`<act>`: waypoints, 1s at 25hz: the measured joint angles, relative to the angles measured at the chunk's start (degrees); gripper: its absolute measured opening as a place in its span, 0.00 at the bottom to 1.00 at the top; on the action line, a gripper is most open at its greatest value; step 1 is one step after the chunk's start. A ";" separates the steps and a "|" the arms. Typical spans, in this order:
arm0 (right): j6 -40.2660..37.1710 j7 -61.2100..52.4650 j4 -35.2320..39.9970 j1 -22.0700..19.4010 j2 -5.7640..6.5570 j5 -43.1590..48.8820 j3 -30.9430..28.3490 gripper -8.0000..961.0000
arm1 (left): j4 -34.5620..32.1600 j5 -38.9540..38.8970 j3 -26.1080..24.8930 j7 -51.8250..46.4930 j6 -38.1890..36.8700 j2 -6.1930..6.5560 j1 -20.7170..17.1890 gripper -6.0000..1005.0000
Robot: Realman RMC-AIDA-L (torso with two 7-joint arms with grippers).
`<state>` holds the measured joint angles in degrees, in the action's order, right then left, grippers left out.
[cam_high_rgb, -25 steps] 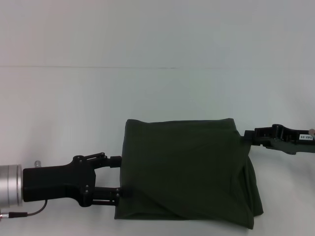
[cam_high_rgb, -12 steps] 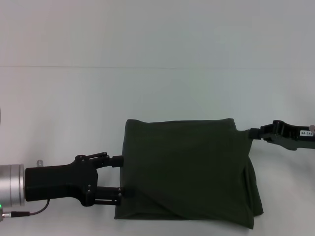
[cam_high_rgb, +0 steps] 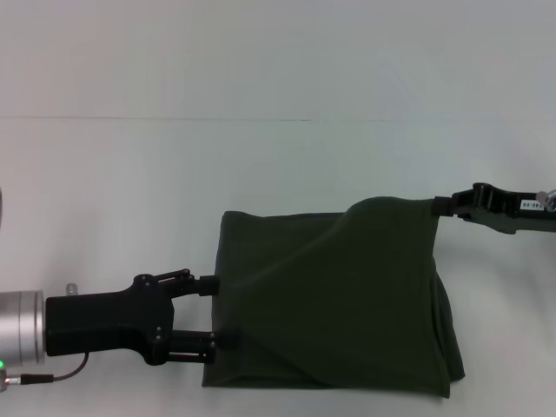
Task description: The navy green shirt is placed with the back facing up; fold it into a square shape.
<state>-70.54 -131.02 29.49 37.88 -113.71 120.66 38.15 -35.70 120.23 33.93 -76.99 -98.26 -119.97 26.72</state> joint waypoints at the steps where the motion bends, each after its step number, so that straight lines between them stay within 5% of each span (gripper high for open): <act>1: 0.07 -0.05 0.41 0.06 -0.01 0.00 -0.04 0.01 | 0.01 0.00 0.00 -0.01 0.00 0.00 0.00 0.93; 17: 3.91 -0.30 -0.54 -1.94 -0.76 0.40 0.30 0.01 | 0.29 0.00 0.00 -0.50 -0.12 -0.42 0.17 0.93; 25: 3.74 0.84 -0.61 -3.07 -0.80 0.06 -0.22 0.09 | 0.38 -0.44 -0.52 -0.75 -0.23 -0.78 0.03 0.93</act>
<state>-66.80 -130.18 28.88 34.81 -114.52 120.72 37.93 -35.31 119.80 33.41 -77.74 -98.49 -120.74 26.75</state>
